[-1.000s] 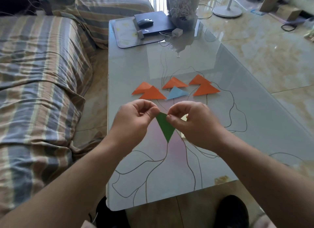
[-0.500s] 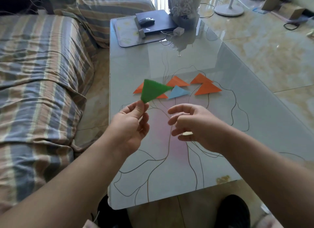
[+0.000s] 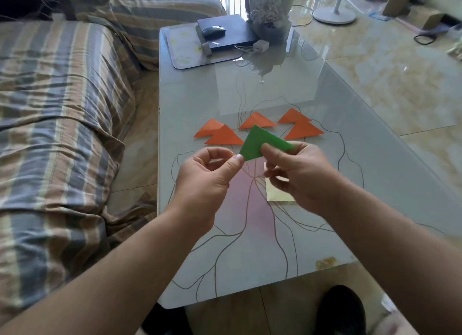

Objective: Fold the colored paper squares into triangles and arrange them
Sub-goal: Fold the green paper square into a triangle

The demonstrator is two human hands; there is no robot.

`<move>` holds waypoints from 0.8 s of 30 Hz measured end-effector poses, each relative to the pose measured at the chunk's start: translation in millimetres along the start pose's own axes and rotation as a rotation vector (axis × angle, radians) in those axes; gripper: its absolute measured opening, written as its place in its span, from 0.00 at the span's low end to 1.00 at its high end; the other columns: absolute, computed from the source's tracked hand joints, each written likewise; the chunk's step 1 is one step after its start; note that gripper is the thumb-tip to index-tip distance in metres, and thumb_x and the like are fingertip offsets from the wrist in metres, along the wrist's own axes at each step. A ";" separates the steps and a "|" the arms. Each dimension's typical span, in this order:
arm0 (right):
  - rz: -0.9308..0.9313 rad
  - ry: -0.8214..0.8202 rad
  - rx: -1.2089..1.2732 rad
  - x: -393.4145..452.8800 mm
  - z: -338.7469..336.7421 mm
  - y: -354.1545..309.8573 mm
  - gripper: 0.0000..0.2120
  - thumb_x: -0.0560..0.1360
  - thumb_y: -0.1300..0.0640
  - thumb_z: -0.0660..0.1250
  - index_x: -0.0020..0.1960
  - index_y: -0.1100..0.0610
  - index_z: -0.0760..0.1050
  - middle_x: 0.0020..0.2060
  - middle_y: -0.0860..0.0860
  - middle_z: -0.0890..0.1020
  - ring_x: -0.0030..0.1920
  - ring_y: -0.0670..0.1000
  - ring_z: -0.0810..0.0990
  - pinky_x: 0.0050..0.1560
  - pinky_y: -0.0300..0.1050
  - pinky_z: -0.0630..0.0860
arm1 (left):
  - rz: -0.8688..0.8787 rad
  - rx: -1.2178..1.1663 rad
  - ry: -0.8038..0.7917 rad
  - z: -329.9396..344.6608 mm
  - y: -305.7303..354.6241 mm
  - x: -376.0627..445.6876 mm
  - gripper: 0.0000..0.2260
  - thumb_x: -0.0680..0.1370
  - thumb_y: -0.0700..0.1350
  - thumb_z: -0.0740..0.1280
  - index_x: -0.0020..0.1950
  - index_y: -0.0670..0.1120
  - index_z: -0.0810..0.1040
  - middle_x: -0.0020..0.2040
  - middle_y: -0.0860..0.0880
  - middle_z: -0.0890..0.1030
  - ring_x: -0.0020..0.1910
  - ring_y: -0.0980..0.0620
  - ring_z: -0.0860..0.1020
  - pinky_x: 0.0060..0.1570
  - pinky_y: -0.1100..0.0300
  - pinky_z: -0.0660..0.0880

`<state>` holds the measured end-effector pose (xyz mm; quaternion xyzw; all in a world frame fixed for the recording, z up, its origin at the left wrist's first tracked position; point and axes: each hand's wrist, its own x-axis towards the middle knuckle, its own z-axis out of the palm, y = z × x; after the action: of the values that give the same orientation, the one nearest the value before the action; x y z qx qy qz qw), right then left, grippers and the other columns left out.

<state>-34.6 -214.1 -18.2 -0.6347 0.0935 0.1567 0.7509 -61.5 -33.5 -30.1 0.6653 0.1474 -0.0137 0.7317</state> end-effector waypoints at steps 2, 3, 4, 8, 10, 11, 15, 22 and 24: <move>0.011 0.014 0.023 4.2 -11.8 -7.9 0.09 0.70 0.54 0.77 0.41 0.55 0.78 0.32 0.51 0.80 0.33 0.50 0.79 0.40 0.44 0.75 | -0.006 -0.003 0.021 1.4 1.9 4.9 0.11 0.74 0.47 0.78 0.53 0.51 0.81 0.42 0.53 0.85 0.39 0.57 0.79 0.45 0.57 0.76; 0.023 0.018 0.011 5.8 -18.0 -9.9 0.08 0.70 0.54 0.77 0.40 0.54 0.78 0.32 0.51 0.81 0.33 0.51 0.80 0.40 0.44 0.75 | -0.009 0.008 0.029 3.8 1.5 6.7 0.11 0.75 0.47 0.78 0.55 0.51 0.81 0.44 0.52 0.86 0.39 0.59 0.80 0.45 0.58 0.76; 0.035 0.023 -0.010 7.3 -23.9 -10.3 0.07 0.72 0.55 0.77 0.39 0.53 0.80 0.33 0.51 0.81 0.34 0.51 0.80 0.40 0.45 0.75 | -0.008 0.020 0.036 7.0 0.7 7.9 0.11 0.75 0.46 0.78 0.55 0.50 0.81 0.47 0.51 0.87 0.39 0.60 0.80 0.45 0.59 0.75; 0.059 0.079 -0.184 17.3 -43.8 -3.3 0.04 0.79 0.57 0.73 0.45 0.54 0.82 0.38 0.51 0.84 0.35 0.51 0.81 0.39 0.44 0.74 | -0.005 0.064 0.062 22.0 -10.0 19.1 0.09 0.75 0.45 0.78 0.53 0.50 0.82 0.49 0.51 0.87 0.42 0.60 0.82 0.42 0.63 0.75; 0.057 0.137 -0.302 25.3 -52.3 2.9 0.03 0.80 0.58 0.71 0.49 0.57 0.82 0.41 0.53 0.85 0.34 0.51 0.80 0.37 0.43 0.74 | -0.020 0.114 0.050 30.5 -20.4 30.2 0.08 0.76 0.45 0.78 0.52 0.51 0.83 0.47 0.52 0.87 0.45 0.56 0.83 0.43 0.61 0.77; 0.060 0.165 -0.331 29.6 -56.8 6.5 0.03 0.81 0.58 0.71 0.50 0.57 0.82 0.42 0.54 0.85 0.34 0.51 0.79 0.37 0.43 0.73 | -0.029 0.147 0.043 34.4 -26.8 37.0 0.06 0.76 0.45 0.78 0.51 0.51 0.83 0.47 0.52 0.87 0.45 0.54 0.83 0.43 0.60 0.77; 0.073 0.242 -0.392 44.6 -72.0 20.2 0.03 0.80 0.58 0.72 0.52 0.57 0.82 0.43 0.55 0.84 0.34 0.52 0.78 0.33 0.42 0.73 | -0.004 0.361 0.132 30.5 -46.0 69.6 0.02 0.78 0.45 0.74 0.47 0.53 0.84 0.44 0.55 0.86 0.45 0.54 0.83 0.42 0.61 0.77; 0.012 0.209 -0.933 48.7 -80.4 47.9 0.10 0.75 0.52 0.71 0.55 0.45 0.80 0.43 0.46 0.83 0.42 0.49 0.82 0.41 0.45 0.77 | 0.042 0.729 0.189 -10.1 -51.2 110.2 0.05 0.78 0.49 0.71 0.48 0.58 0.86 0.45 0.60 0.85 0.48 0.57 0.82 0.51 0.60 0.78; -0.011 0.166 -1.048 49.6 -76.5 50.8 0.14 0.74 0.49 0.70 0.59 0.43 0.78 0.46 0.46 0.80 0.45 0.48 0.80 0.41 0.45 0.75 | 0.053 0.812 0.156 -12.3 -51.9 117.3 0.05 0.78 0.50 0.71 0.49 0.59 0.86 0.47 0.61 0.85 0.50 0.56 0.82 0.54 0.59 0.78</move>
<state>-1.8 -276.1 -95.4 -0.9357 0.0585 0.1277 0.3237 37.0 -6.7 -108.7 0.9025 0.1682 -0.0014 0.3966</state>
